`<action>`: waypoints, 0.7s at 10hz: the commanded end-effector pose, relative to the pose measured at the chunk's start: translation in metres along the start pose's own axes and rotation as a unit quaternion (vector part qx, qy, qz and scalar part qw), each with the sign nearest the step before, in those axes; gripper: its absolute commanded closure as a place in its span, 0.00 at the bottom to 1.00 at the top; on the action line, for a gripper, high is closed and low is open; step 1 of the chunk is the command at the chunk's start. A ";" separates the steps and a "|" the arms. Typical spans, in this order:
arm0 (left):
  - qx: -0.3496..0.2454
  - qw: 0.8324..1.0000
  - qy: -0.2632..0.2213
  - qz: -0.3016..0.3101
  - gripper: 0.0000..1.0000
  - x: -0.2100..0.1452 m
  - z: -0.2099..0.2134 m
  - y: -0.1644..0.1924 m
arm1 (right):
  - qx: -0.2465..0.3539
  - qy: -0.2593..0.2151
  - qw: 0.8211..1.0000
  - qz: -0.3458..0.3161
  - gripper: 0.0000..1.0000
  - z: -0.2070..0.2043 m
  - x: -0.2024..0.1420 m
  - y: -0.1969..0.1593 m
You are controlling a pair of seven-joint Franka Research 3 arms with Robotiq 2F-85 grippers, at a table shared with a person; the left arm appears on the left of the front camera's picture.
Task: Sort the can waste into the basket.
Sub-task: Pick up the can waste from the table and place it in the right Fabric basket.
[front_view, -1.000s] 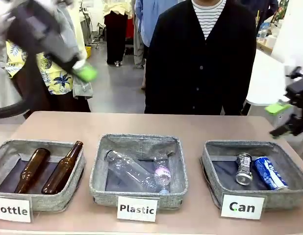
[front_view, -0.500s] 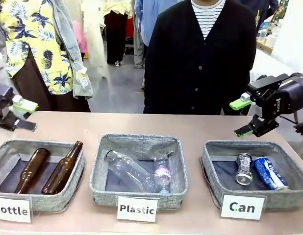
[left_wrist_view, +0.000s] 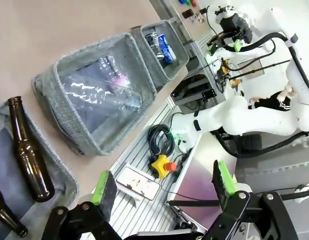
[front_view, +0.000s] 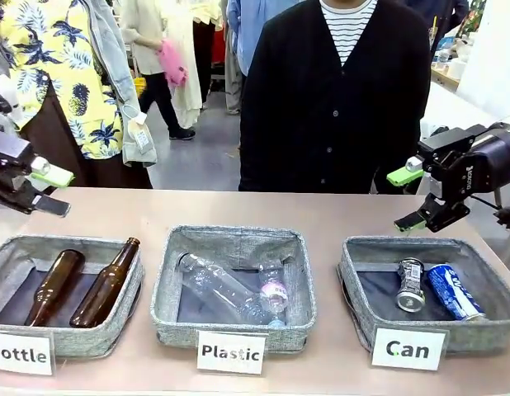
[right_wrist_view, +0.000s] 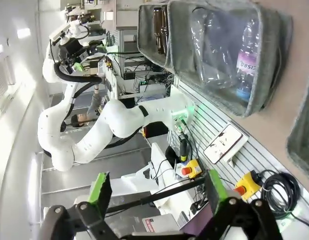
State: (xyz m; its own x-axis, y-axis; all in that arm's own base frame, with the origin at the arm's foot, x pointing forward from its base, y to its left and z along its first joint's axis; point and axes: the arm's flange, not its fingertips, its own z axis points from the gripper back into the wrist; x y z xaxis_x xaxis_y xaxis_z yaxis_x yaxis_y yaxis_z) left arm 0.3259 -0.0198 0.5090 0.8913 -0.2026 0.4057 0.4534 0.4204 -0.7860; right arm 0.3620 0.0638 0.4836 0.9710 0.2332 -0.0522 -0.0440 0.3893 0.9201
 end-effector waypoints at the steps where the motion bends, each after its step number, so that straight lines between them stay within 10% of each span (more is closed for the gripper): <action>1: 0.000 1.000 0.006 0.006 0.00 -0.002 0.005 0.006 | 0.002 0.002 1.000 0.006 0.00 -0.001 0.000 0.002; 7: 0.000 1.000 0.006 0.006 0.00 -0.002 0.005 0.006 | 0.002 0.002 1.000 0.006 0.00 -0.001 0.000 0.002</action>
State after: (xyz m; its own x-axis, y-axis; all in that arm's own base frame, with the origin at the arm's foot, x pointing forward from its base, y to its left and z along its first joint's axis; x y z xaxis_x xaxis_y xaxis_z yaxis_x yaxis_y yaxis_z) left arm 0.3282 -0.0162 0.5060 0.8957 -0.2047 0.3948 0.4446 0.4300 -0.7858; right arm 0.3618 0.0639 0.4836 0.9708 0.2341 -0.0526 -0.0439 0.3888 0.9203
